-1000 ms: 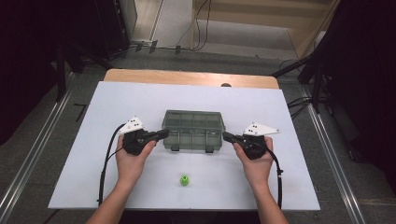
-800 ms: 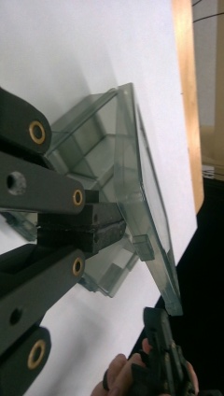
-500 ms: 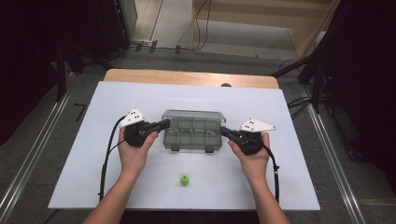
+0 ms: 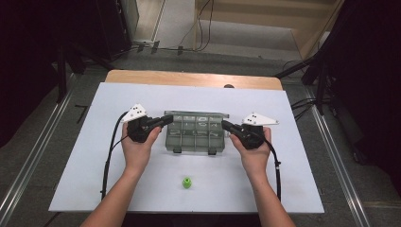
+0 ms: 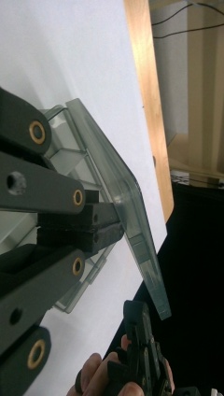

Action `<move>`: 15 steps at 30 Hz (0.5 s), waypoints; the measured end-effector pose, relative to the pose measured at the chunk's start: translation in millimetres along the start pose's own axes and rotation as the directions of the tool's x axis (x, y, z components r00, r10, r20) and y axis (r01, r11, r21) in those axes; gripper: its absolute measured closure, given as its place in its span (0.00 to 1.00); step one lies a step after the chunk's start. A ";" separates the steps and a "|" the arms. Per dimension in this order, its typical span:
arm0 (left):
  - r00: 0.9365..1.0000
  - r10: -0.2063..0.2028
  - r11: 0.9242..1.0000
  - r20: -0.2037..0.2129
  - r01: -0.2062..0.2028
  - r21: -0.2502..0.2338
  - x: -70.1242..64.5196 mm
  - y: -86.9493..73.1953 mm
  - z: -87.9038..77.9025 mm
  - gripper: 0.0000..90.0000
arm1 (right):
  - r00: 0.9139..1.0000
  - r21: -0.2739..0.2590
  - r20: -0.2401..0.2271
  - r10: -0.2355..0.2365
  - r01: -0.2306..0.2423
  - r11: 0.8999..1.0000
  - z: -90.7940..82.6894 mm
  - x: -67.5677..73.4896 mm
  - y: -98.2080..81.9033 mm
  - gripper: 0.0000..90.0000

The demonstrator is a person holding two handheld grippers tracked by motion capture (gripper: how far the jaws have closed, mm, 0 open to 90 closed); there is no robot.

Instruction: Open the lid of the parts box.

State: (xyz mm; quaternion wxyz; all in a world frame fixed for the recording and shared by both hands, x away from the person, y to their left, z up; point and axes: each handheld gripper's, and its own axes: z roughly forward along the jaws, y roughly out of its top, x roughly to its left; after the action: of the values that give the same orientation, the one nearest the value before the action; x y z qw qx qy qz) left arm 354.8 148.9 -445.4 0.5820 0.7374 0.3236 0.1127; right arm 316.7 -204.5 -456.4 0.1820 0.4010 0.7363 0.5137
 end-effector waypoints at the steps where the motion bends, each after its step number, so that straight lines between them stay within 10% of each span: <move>1: 1.000 0.003 1.000 -0.001 -0.003 -0.007 0.9 1.5 1.1 0.98 | 1.000 0.001 0.000 0.004 -0.004 1.000 -0.2 0.0 1.7 0.97; 15: 1.000 0.010 1.000 -0.007 -0.010 -0.006 -0.1 -2.8 -9.4 0.89 | 1.000 -0.009 0.022 0.003 -0.003 1.000 2.6 -5.6 16.1 0.97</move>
State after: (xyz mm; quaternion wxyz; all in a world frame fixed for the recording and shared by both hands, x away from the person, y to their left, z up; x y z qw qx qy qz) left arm 348.6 156.6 -445.2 0.5825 0.7370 0.3214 0.1190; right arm 328.4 -204.9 -443.7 0.1910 0.4071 0.7313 0.5128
